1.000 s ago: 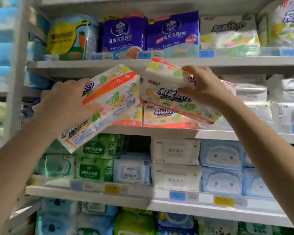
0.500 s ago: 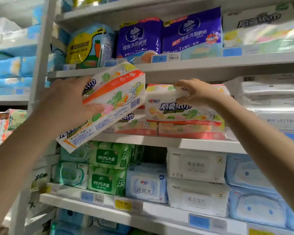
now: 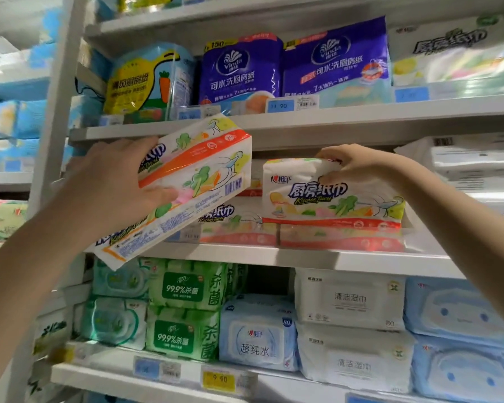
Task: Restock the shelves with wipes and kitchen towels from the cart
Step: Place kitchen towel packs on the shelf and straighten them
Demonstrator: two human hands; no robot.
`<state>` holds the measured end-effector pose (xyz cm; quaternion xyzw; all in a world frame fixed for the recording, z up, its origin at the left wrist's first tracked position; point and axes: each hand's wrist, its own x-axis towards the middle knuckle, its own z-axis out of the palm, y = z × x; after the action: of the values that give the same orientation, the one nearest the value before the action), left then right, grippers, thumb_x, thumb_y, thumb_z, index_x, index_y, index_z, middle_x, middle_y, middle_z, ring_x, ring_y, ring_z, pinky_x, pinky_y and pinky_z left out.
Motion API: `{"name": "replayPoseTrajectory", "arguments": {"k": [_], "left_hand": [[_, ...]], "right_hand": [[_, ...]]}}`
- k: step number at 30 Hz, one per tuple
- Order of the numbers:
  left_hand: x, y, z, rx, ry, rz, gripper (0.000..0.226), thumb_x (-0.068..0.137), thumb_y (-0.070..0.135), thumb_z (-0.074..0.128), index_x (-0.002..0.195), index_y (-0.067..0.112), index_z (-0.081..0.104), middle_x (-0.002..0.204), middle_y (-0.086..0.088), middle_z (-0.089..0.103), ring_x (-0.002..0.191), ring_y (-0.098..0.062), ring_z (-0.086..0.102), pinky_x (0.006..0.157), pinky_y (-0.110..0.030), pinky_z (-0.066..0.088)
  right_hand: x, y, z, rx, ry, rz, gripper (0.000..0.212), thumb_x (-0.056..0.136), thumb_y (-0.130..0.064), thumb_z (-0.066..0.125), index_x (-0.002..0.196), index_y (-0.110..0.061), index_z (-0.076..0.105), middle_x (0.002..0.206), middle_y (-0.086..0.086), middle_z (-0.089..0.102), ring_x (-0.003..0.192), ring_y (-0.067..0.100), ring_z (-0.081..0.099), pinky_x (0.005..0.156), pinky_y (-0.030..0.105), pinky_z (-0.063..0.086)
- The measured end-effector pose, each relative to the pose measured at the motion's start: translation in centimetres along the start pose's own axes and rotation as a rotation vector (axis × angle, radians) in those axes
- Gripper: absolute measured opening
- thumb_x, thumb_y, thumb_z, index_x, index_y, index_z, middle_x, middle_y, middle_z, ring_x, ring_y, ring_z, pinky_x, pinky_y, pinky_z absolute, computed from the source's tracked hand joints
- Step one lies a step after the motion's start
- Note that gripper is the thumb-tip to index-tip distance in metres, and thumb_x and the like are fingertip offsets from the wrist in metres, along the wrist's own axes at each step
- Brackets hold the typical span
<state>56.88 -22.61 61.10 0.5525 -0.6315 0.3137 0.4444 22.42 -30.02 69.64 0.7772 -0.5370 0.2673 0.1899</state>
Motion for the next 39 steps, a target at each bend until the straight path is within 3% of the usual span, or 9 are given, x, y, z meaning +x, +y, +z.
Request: {"name": "replayPoseTrajectory", "arguments": {"k": [4,8,13,18,22,27,32,37,39], "left_hand": [[0.5,-0.6,1.0,-0.035,-0.027,0.002,0.097,0.066,0.074,0.065,0.143,0.025,0.035,0.133,-0.010,0.054,0.115,-0.036,0.052,0.095,-0.059,0.043],[0.9,-0.3,1.7,-0.073,-0.058,0.023,0.108,0.058,0.083,0.054,0.145,0.023,0.032,0.137,-0.010,0.051,0.118,-0.036,0.050,0.096,-0.060,0.041],[0.7,1.0,1.7,-0.072,-0.040,0.028,0.112,0.055,0.083,0.047,0.147,0.021,0.032,0.142,-0.010,0.046,0.122,-0.036,0.046,0.099,-0.058,0.038],[0.7,1.3,2.2,-0.034,-0.033,0.050,0.097,0.067,0.069,0.062,0.147,0.023,0.031,0.141,-0.008,0.047,0.121,-0.035,0.045,0.099,-0.055,0.039],[0.8,1.2,2.9,-0.037,-0.022,0.055,0.095,0.069,0.067,0.064,0.147,0.023,0.032,0.140,-0.007,0.048,0.120,-0.034,0.046,0.098,-0.055,0.039],[0.7,1.4,3.7,-0.010,-0.046,0.047,0.098,0.068,0.072,0.060,0.147,0.023,0.030,0.140,-0.006,0.048,0.122,-0.033,0.043,0.101,-0.053,0.037],[0.4,1.7,3.7,-0.018,-0.074,0.029,0.106,0.059,0.078,0.045,0.148,0.023,0.030,0.139,-0.006,0.048,0.121,-0.032,0.044,0.100,-0.052,0.037],[0.3,1.0,3.5,-0.018,-0.038,0.032,0.108,0.060,0.084,0.047,0.147,0.022,0.032,0.137,-0.008,0.049,0.120,-0.034,0.044,0.100,-0.054,0.038],[0.3,0.9,3.3,-0.028,-0.036,0.028,0.107,0.061,0.083,0.049,0.147,0.021,0.032,0.139,-0.009,0.048,0.121,-0.035,0.044,0.100,-0.055,0.037]], "right_hand": [[-0.2,0.3,0.7,0.028,0.037,-0.002,0.046,0.088,-0.024,0.065,0.131,-0.021,0.051,0.117,0.004,0.060,0.096,0.021,0.058,0.080,0.032,0.044],[-0.4,0.4,1.7,-0.003,0.085,0.013,0.051,0.086,-0.034,0.064,0.135,-0.023,0.050,0.124,0.006,0.061,0.105,0.026,0.059,0.091,0.041,0.049],[-0.6,1.2,2.1,-0.055,0.050,0.071,0.045,0.081,-0.048,0.064,0.123,-0.032,0.055,0.111,0.007,0.065,0.099,0.027,0.058,0.089,0.040,0.049],[-0.7,1.4,2.3,-0.081,-0.080,0.139,0.084,0.066,-0.063,0.072,0.140,-0.036,0.042,0.117,-0.006,0.057,0.111,0.023,0.057,0.097,0.040,0.047],[0.2,1.7,2.2,-0.148,-0.051,0.097,0.050,0.068,-0.055,0.076,0.107,-0.028,0.061,0.101,-0.002,0.069,0.088,0.020,0.063,0.082,0.039,0.053],[0.6,1.8,2.3,-0.132,-0.062,0.092,0.029,0.072,-0.046,0.078,0.080,-0.028,0.058,0.082,-0.005,0.064,0.071,0.012,0.060,0.059,0.028,0.046],[0.9,2.1,2.8,-0.133,-0.076,0.126,0.046,0.071,-0.049,0.078,0.101,-0.017,0.064,0.092,0.001,0.067,0.080,0.019,0.064,0.076,0.036,0.053],[0.7,2.2,3.0,-0.104,-0.096,0.130,0.037,0.072,-0.049,0.077,0.095,-0.025,0.061,0.095,0.000,0.068,0.078,0.015,0.061,0.070,0.031,0.049],[0.5,2.0,2.9,-0.101,-0.112,0.150,0.042,0.075,-0.049,0.074,0.105,-0.025,0.059,0.105,0.001,0.065,0.085,0.019,0.060,0.078,0.033,0.049]]}}
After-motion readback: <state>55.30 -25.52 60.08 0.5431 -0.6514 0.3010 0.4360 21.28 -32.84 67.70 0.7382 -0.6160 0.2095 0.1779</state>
